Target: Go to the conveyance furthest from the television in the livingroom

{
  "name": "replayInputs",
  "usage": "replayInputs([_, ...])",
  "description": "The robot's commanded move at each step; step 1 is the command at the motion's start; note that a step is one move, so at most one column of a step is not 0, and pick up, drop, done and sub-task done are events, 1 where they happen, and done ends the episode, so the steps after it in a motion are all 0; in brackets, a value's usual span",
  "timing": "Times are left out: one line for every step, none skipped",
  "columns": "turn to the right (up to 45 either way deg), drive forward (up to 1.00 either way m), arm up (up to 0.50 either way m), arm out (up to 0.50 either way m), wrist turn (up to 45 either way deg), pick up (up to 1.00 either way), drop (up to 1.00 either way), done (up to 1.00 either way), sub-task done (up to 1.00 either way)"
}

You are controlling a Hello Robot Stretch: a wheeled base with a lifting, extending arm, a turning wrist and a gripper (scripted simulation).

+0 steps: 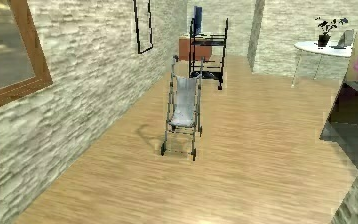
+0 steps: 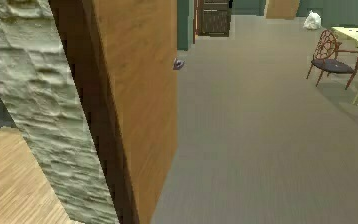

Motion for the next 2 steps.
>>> replayInputs([12.0,0.0,0.0,0.0,0.0,0.0,0.0,0.0,0.0])
replayInputs([0.0,1.0,0.0,0.0,0.0,0.0,0.0,0.0,0.0])
